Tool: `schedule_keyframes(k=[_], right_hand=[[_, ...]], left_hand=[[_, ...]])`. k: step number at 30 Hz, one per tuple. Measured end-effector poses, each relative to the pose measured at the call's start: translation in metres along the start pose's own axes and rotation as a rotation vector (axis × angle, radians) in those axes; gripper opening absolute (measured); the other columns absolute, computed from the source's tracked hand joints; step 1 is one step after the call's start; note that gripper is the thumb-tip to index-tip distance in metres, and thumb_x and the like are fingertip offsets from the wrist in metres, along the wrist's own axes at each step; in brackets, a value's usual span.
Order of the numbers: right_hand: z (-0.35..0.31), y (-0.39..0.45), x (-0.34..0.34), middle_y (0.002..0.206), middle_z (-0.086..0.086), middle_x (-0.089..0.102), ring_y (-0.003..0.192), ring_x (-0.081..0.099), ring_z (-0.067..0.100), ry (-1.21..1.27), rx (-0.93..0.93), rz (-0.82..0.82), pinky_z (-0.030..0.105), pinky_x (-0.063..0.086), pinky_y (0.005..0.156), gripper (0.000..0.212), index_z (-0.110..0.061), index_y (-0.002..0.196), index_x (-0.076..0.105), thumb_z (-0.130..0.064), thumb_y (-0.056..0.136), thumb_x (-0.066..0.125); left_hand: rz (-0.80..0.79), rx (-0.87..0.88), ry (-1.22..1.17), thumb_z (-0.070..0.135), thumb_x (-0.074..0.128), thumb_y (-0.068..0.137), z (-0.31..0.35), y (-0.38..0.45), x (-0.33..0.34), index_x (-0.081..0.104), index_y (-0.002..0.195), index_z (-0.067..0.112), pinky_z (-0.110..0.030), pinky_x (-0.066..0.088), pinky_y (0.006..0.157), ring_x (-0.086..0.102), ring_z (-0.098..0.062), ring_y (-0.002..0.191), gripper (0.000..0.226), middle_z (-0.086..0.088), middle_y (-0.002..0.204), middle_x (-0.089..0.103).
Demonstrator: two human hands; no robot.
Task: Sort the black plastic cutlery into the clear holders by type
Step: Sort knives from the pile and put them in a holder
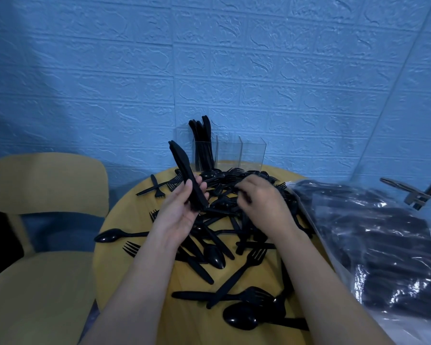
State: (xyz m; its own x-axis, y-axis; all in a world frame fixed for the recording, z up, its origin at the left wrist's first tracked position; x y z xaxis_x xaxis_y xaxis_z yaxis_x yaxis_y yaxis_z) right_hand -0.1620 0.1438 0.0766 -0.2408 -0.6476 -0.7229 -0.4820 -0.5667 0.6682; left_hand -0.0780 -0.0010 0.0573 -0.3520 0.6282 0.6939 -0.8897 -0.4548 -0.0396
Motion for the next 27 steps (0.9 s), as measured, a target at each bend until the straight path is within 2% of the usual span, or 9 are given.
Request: schedule_keyframes(k=[3, 5, 8, 11, 14, 17, 22, 24, 27], right_hand=[[0.007, -0.002, -0.019, 0.091, -0.003, 0.056, 0.078, 0.050, 0.002, 0.247, 0.237, 0.273, 0.015, 0.042, 0.076, 0.019, -0.005, 0.105, 0.070, -0.005, 0.089, 0.062], [0.007, -0.003, -0.030, 0.083, -0.010, 0.050, 0.073, 0.049, -0.003, 0.412, 0.326, 0.430, 0.007, 0.039, 0.070, 0.019, -0.013, 0.103, 0.072, -0.005, 0.088, 0.064], [-0.001, -0.005, -0.035, 0.080, -0.014, 0.060, 0.072, 0.054, -0.008, 0.584, 0.393, 0.503, 0.004, 0.039, 0.068, 0.023, -0.021, 0.106, 0.070, -0.008, 0.088, 0.064], [-0.018, -0.007, -0.027, 0.097, -0.011, 0.069, 0.091, 0.062, -0.008, 0.700, 0.325, 0.390, 0.009, 0.045, 0.082, 0.030, -0.026, 0.112, 0.066, -0.007, 0.089, 0.063], [-0.027, -0.008, -0.016, 0.106, -0.016, 0.065, 0.103, 0.059, -0.004, 0.644, 0.226, 0.195, 0.010, 0.043, 0.090, 0.041, -0.026, 0.120, 0.064, 0.000, 0.091, 0.054], [-0.029, -0.010, -0.008, 0.107, -0.027, 0.054, 0.113, 0.051, -0.001, 0.524, 0.157, 0.010, 0.004, 0.034, 0.094, 0.048, -0.022, 0.128, 0.060, 0.004, 0.090, 0.046], [-0.030, -0.014, 0.001, 0.120, -0.027, 0.042, 0.125, 0.031, -0.008, 0.473, 0.157, -0.200, -0.004, 0.018, 0.095, 0.051, -0.026, 0.139, 0.048, -0.002, 0.095, 0.038], [-0.028, -0.014, 0.005, 0.127, -0.027, 0.042, 0.129, 0.028, -0.007, 0.471, 0.151, -0.237, 0.000, 0.016, 0.099, 0.049, -0.028, 0.140, 0.045, -0.007, 0.097, 0.037], [-0.026, -0.014, 0.014, 0.142, -0.016, 0.041, 0.135, 0.028, 0.003, 0.507, 0.141, -0.250, 0.016, 0.018, 0.110, 0.046, -0.027, 0.139, 0.046, -0.018, 0.096, 0.036]], left_hand=[[-0.046, -0.015, -0.002, 0.011, 0.048, 0.095, 0.000, 0.000, 0.002, 0.065, 0.105, 0.008, -0.021, 0.057, 0.063, 0.070, -0.007, 0.073, 0.019, 0.000, 0.086, 0.072], [-0.076, -0.036, 0.034, 0.009, 0.048, 0.096, -0.004, 0.000, 0.004, 0.065, 0.106, 0.007, -0.022, 0.056, 0.063, 0.070, -0.009, 0.074, 0.020, -0.001, 0.087, 0.072], [-0.115, -0.066, 0.089, 0.008, 0.049, 0.095, -0.010, -0.002, 0.007, 0.064, 0.109, 0.005, -0.023, 0.057, 0.064, 0.070, -0.011, 0.075, 0.021, -0.004, 0.089, 0.072], [-0.138, -0.085, 0.125, 0.008, 0.050, 0.094, -0.013, -0.002, 0.008, 0.064, 0.110, 0.006, -0.023, 0.057, 0.065, 0.070, -0.012, 0.075, 0.021, -0.004, 0.090, 0.073], [-0.144, -0.084, 0.139, 0.008, 0.050, 0.093, -0.014, -0.001, 0.008, 0.065, 0.107, 0.007, -0.023, 0.057, 0.064, 0.070, -0.013, 0.076, 0.020, -0.006, 0.092, 0.073], [-0.166, -0.074, 0.165, 0.010, 0.050, 0.093, -0.015, 0.001, 0.007, 0.064, 0.112, 0.007, -0.024, 0.058, 0.069, 0.068, -0.014, 0.083, 0.023, -0.008, 0.099, 0.071], [-0.168, -0.055, 0.211, 0.012, 0.051, 0.093, -0.016, 0.002, 0.004, 0.061, 0.119, 0.006, -0.021, 0.056, 0.074, 0.065, -0.014, 0.094, 0.029, -0.008, 0.108, 0.069], [-0.165, -0.038, 0.242, 0.012, 0.051, 0.094, -0.016, 0.002, 0.004, 0.062, 0.118, 0.007, -0.020, 0.056, 0.072, 0.066, -0.012, 0.092, 0.027, -0.006, 0.105, 0.070], [-0.169, -0.026, 0.272, 0.012, 0.052, 0.094, -0.016, 0.002, 0.004, 0.062, 0.119, 0.008, -0.020, 0.055, 0.072, 0.066, -0.011, 0.093, 0.027, -0.004, 0.105, 0.070]])
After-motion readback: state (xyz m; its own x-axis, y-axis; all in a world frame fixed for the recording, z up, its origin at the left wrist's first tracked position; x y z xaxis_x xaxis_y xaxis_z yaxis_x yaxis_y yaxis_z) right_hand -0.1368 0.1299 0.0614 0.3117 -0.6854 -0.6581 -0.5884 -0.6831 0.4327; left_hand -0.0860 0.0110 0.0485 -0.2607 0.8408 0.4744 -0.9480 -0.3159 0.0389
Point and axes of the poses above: each hand's wrist, its own y-axis towards the middle knuckle, its own x-axis out of the palm, z = x × y, the point moved 3 cm from there along y, towards the middle knuckle
